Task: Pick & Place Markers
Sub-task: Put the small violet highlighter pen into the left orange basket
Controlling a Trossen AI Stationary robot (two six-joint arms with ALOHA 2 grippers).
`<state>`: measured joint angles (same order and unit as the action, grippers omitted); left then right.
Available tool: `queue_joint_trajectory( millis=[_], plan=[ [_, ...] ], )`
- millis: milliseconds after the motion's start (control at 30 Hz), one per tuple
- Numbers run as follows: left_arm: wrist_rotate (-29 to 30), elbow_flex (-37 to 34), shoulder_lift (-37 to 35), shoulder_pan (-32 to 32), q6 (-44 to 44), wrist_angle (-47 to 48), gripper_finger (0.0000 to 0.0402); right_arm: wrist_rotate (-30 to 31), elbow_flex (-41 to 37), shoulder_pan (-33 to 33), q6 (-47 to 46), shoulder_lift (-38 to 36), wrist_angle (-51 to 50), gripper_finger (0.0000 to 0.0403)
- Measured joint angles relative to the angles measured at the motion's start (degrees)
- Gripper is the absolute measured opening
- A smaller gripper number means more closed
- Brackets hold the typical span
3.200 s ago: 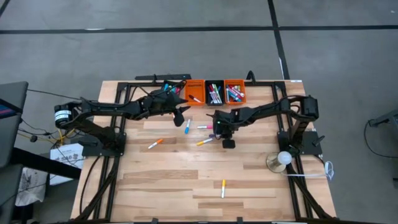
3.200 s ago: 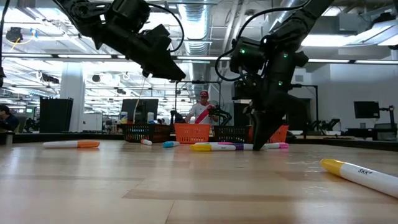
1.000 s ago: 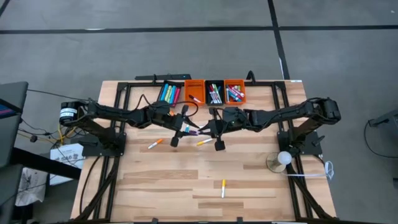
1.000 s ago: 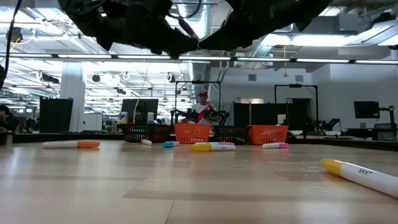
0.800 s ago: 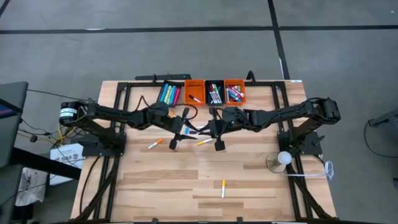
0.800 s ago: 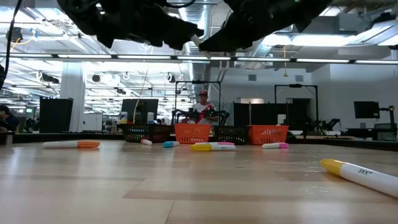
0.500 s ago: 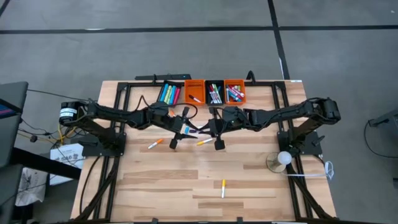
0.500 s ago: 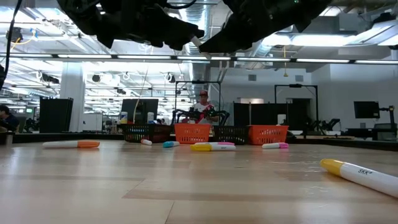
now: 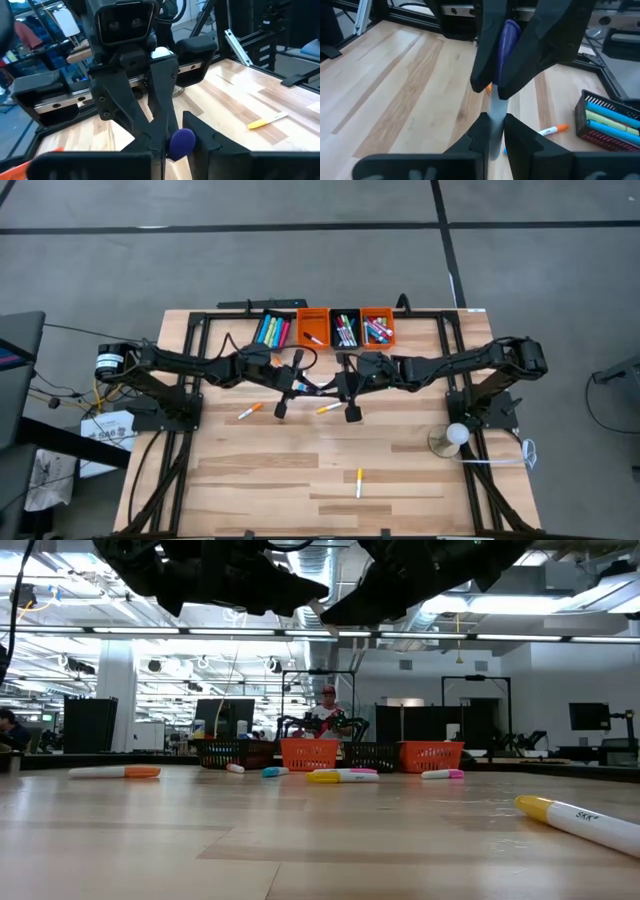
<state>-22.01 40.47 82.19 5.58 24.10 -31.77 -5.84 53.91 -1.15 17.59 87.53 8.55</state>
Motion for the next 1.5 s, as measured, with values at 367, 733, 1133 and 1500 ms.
queue_joint_trajectory(
  millis=[367,733,1133,1500],
  plan=[
    [1.3,-0.1,0.0,0.0,-0.7,0.9,0.0056,0.1,0.0,0.0,-1.3,0.0,-0.2,0.0072],
    [2.4,-0.1,0.0,0.0,-0.8,0.9,0.0071,3.5,0.0,-0.9,-0.7,-0.1,-8.1,0.019],
    [9.4,-0.1,0.0,4.1,-5.8,0.9,0.0007,4.7,0.0,-5.7,-2.1,-0.2,-14.3,0.0233],
    [9.4,-2.3,0.1,7.5,-8.1,1.8,0.0007,-1.9,0.0,-6.4,-2.7,5.1,-14.3,0.0218]
  ],
)
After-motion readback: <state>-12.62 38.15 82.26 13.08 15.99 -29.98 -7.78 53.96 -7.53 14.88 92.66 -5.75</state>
